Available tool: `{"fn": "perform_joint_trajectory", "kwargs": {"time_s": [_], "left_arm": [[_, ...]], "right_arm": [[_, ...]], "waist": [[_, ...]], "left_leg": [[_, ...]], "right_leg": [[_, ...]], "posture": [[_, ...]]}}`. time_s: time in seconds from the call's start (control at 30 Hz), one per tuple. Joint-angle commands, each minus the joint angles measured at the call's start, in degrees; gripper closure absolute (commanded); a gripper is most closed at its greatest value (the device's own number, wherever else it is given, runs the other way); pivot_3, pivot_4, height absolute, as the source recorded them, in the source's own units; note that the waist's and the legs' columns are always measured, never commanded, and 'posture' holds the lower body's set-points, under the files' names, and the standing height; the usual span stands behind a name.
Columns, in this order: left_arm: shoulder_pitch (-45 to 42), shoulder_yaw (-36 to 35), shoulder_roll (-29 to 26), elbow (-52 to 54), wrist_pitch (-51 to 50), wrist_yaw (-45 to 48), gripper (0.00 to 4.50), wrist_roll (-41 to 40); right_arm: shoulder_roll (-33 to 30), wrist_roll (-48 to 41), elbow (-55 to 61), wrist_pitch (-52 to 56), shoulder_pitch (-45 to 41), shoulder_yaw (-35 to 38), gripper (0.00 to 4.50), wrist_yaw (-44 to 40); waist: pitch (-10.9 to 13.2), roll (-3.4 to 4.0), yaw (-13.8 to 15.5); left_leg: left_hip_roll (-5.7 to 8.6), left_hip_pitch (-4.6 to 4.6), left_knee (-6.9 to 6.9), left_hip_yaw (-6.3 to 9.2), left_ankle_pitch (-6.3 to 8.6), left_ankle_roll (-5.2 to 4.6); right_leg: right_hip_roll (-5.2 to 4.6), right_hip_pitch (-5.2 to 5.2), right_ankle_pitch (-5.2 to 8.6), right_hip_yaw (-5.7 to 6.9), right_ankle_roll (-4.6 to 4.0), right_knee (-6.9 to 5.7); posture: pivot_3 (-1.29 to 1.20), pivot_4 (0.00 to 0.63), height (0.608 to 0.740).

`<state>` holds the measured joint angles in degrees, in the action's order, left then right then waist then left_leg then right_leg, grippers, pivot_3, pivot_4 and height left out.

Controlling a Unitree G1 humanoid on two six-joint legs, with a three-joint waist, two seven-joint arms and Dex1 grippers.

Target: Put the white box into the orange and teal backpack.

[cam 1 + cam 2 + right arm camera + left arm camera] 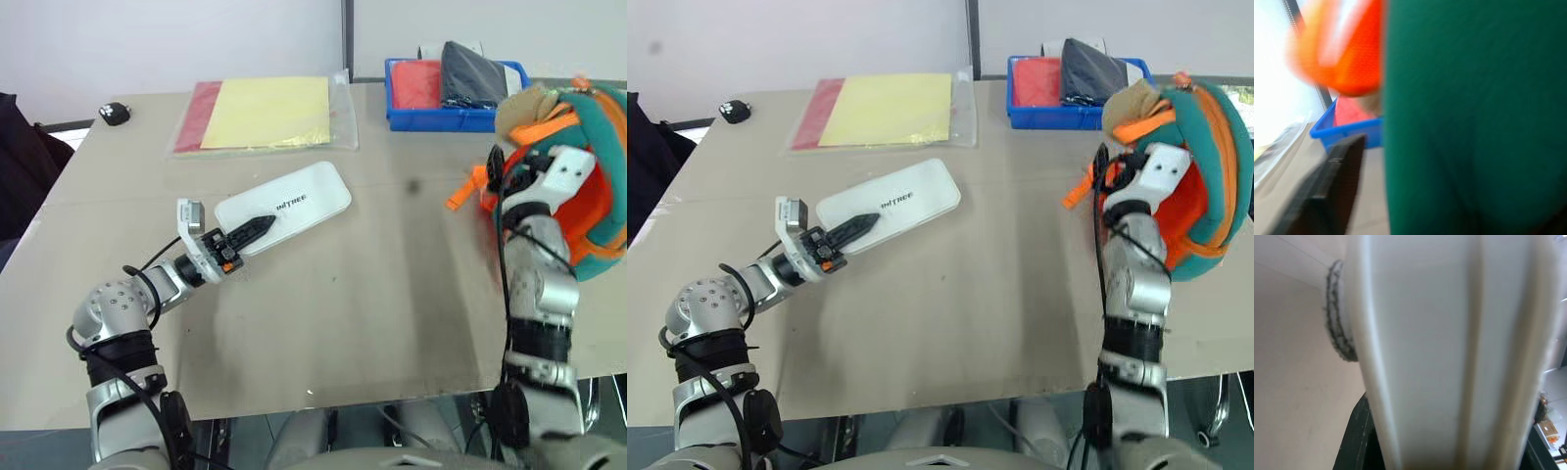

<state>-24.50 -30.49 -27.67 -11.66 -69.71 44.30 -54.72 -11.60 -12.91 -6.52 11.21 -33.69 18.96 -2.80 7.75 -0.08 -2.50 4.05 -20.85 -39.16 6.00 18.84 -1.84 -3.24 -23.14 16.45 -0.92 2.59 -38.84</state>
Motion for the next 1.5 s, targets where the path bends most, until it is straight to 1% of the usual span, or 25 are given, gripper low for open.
{"fn": "perform_joint_trajectory", "kwargs": {"time_s": [0.03,0.07,0.1,0.13,0.17,0.2,0.33,0.37,0.4,0.47,0.5,0.57,0.6,0.63,0.7,0.8,0.87,0.93,1.0,1.07,1.2,1.3,1.37,1.5], "left_arm": [[-0.1,-2.3,-0.6,3.0,1.4,-0.3,3.41,-3.1],[0.2,-2.6,-0.6,3.1,1.8,-0.8,3.41,-3.1],[0.4,-2.7,-0.6,3.2,2.0,-1.2,3.41,-3.1],[0.6,-2.7,-0.5,3.3,2.3,-1.4,3.41,-3.1],[1.0,-2.7,-0.4,3.5,2.5,-1.7,3.41,-3.2],[1.3,-2.7,-0.4,3.8,2.6,-1.8,3.41,-3.5],[2.6,-2.8,-0.3,4.9,4.2,-2.8,3.41,-3.8],[2.3,-2.9,-0.3,4.3,5.0,-3.0,3.41,-3.6],[1.8,-2.9,-0.5,3.3,6.3,-3.2,3.41,-2.9],[0.9,-2.6,-1.3,1.5,8.2,-3.1,3.41,-1.8],[0.7,-2.5,-1.9,1.0,8.8,-2.8,3.41,-1.5],[0.5,-2.9,-2.8,0.1,9.2,-2.7,3.41,-1.8],[0.7,-2.6,-3.4,0.2,9.3,-2.3,3.41,-1.6],[2.1,-1.7,-4.5,1.4,9.8,-0.8,3.41,-1.0],[4.0,-1.7,-5.8,2.5,10.0,0.6,3.41,-1.2],[5.4,-3.6,-6.9,3.4,10.6,2.0,3.41,-3.2],[6.1,-4.4,-7.3,5.1,10.9,3.6,3.41,-4.6],[6.8,-4.1,-7.3,7.7,11.0,5.9,3.41,-6.1],[7.5,-3.4,-7.8,10.9,10.3,9.5,3.41,-8.2],[6.2,-2.8,-8.5,12.7,11.5,11.8,3.41,-9.0],[1.3,0.6,-10.5,12.7,17.9,14.3,3.41,-4.3],[-3.4,5.6,-11.9,11.7,26.4,16.0,3.41,3.0],[-2.8,10.6,-13.7,11.7,32.1,20.2,3.41,8.9],[-2.2,14.4,-13.7,10.3,39.0,24.8,3.41,12.9]], "right_arm": [[-2.0,-0.1,-0.3,-3.2,-2.1,-1.0,2.46,-2.6],[-2.1,-0.2,-0.1,-3.1,-2.1,-1.6,2.90,-3.4],[-2.2,-0.3,-0.1,-2.9,-2.0,-1.9,3.46,-3.8],[-2.1,-0.5,0.3,-2.9,-1.8,-2.4,3.87,-4.3],[-1.7,-0.9,0.8,-2.5,-1.6,-2.6,4.40,-4.5],[-1.4,-1.2,1.2,-2.2,-1.5,-2.7,4.47,-4.5],[-0.9,-2.5,2.1,1.3,-2.8,-4.9,4.47,-5.9],[-0.7,-3.6,2.0,3.0,-4.2,-6.6,4.47,-8.2],[0.1,-6.7,2.5,6.5,-6.4,-9.2,4.47,-12.6],[0.2,-14.3,6.7,15.0,-9.1,-15.3,4.47,-24.6],[-1.6,-18.0,10.9,19.3,-8.7,-18.3,4.47,-30.7],[-6.6,-26.2,19.1,28.0,-6.0,-20.1,4.47,-38.4],[-8.7,-29.8,21.8,31.5,-4.7,-19.4,4.47,-40.0],[-12.8,-34.2,24.9,35.7,-2.6,-17.9,4.47,-42.9],[-19.9,-37.9,27.2,39.5,1.0,-15.0,4.47,-47.1],[-26.9,-39.4,24.4,39.6,5.6,-9.4,4.47,-49.7],[-29.6,-37.6,21.5,37.7,7.8,-6.7,4.47,-50.2],[-28.9,-34.4,19.0,33.8,7.6,-6.5,4.47,-48.5],[-27.4,-34.4,18.5,33.0,7.4,-7.0,4.47,-47.8],[-25.4,-34.3,19.1,32.3,7.0,-7.6,4.47,-46.6],[-21.6,-34.0,19.3,31.6,5.4,-8.1,4.47,-43.3],[-19.9,-34.5,19.8,32.1,4.9,-8.6,4.47,-42.1],[-19.3,-34.3,19.8,32.0,4.7,-8.8,4.47,-41.6],[-18.2,-33.3,19.3,31.2,4.9,-9.3,4.47,-41.2]], "waist": [[0.0,-0.01,-0.1],[0.0,-0.01,-0.2],[0.0,-0.01,-0.3],[0.0,-0.01,-0.5],[0.0,-0.01,-0.7],[0.0,-0.01,-1.0],[0.0,-0.01,-1.4],[0.0,-0.01,-1.5],[0.0,0.00,-1.6],[0.0,0.01,-2.1],[0.0,0.01,-2.4],[0.0,0.00,-2.7],[0.0,-0.03,-2.6],[0.0,-0.08,-2.5],[0.0,-0.08,-2.1],[0.0,-0.12,-0.8],[0.0,-0.16,0.2],[0.0,-0.20,0.6],[0.0,-0.21,0.6],[0.0,-0.21,0.6],[0.0,-0.21,0.5],[0.0,-0.21,0.6],[0.0,-0.20,0.4],[0.0,-0.19,0.3]], "left_leg": [[-0.02,0.01,0.01,0.02,0.00,0.00],[-0.04,0.01,0.01,0.03,0.00,0.00],[-0.06,0.01,0.02,0.03,0.00,0.00],[-0.07,0.01,0.01,0.03,0.00,0.01],[-0.07,0.01,0.00,0.02,0.00,0.01],[-0.07,0.01,-0.01,0.01,0.00,0.01],[-0.07,0.01,-0.02,0.01,0.00,0.01],[-0.08,0.01,-0.02,0.01,0.00,0.01],[-0.08,0.01,-0.03,0.00,0.00,0.01],[-0.11,0.02,-0.05,-0.09,-0.01,0.01],[-0.13,0.05,-0.03,-0.09,-0.01,0.01],[-0.19,0.03,-0.01,0.02,-0.01,0.02],[-0.18,0.02,-0.01,0.15,-0.01,0.02],[-0.16,-0.03,-0.02,0.25,0.00,0.02],[-0.06,-0.09,-0.01,0.37,0.00,0.01],[0.23,-0.19,0.04,0.54,0.06,-0.09],[0.29,-0.25,-0.05,0.56,0.06,-0.10],[0.29,-0.24,-0.07,0.59,0.05,-0.09],[0.28,-0.24,-0.06,0.59,0.05,-0.09],[0.29,-0.25,-0.04,0.58,0.05,-0.09],[0.29,-0.25,-0.06,0.61,0.04,-0.08],[0.31,-0.25,-0.07,0.61,0.04,-0.07],[0.34,-0.25,-0.06,0.62,0.04,-0.08],[0.35,-0.24,0.00,0.63,0.04,-0.07]], "right_leg": [[0.01,0.00,0.00,0.02,0.00,-0.01],[0.02,0.01,0.00,0.02,0.00,-0.02],[0.03,0.01,0.00,0.01,0.00,-0.03],[0.04,0.01,0.00,0.00,0.00,-0.04],[0.04,0.01,0.00,-0.01,0.00,-0.05],[0.04,0.01,0.00,-0.03,0.00,-0.06],[0.04,0.01,0.00,-0.03,0.00,-0.07],[0.04,0.01,0.00,-0.03,0.00,-0.07],[0.05,0.01,0.00,-0.03,0.00,-0.07],[0.06,0.00,-0.01,-0.08,-0.01,-0.07],[0.10,-0.01,-0.03,-0.12,-0.05,-0.08],[0.13,-0.07,-0.04,-0.04,-0.07,-0.07],[0.14,-0.09,-0.04,-0.01,-0.07,-0.05],[0.12,-0.10,-0.05,0.04,-0.07,-0.01],[0.04,-0.11,-0.05,0.07,-0.06,0.04],[-0.13,-0.09,-0.05,0.07,-0.06,0.28],[-0.18,-0.09,-0.05,0.08,-0.05,0.30],[-0.17,-0.08,-0.05,0.11,-0.05,0.23],[-0.18,-0.10,-0.05,0.11,-0.05,0.17],[-0.21,-0.12,-0.05,0.11,-0.05,0.15],[-0.21,-0.14,-0.05,0.16,-0.05,0.11],[-0.21,-0.14,-0.05,0.17,-0.05,0.10],[-0.23,-0.14,-0.05,0.19,-0.05,0.13],[-0.25,-0.18,-0.05,0.22,-0.05,0.12]], "posture": [[0.00,0.150,0.740],[0.00,0.150,0.740],[0.00,0.150,0.740],[0.00,0.150,0.740],[0.00,0.150,0.740],[0.00,0.150,0.740],[0.00,0.150,0.740],[0.00,0.150,0.740],[0.00,0.150,0.740],[0.00,0.150,0.740],[0.00,0.150,0.740],[0.00,0.150,0.740],[0.00,0.150,0.740],[0.00,0.150,0.740],[0.00,0.150,0.740],[0.00,0.150,0.740],[0.00,0.150,0.740],[0.00,0.150,0.740],[0.00,0.150,0.740],[0.00,0.150,0.740],[0.00,0.150,0.740],[0.00,0.150,0.740],[0.00,0.150,0.740],[0.00,0.150,0.740]]}}
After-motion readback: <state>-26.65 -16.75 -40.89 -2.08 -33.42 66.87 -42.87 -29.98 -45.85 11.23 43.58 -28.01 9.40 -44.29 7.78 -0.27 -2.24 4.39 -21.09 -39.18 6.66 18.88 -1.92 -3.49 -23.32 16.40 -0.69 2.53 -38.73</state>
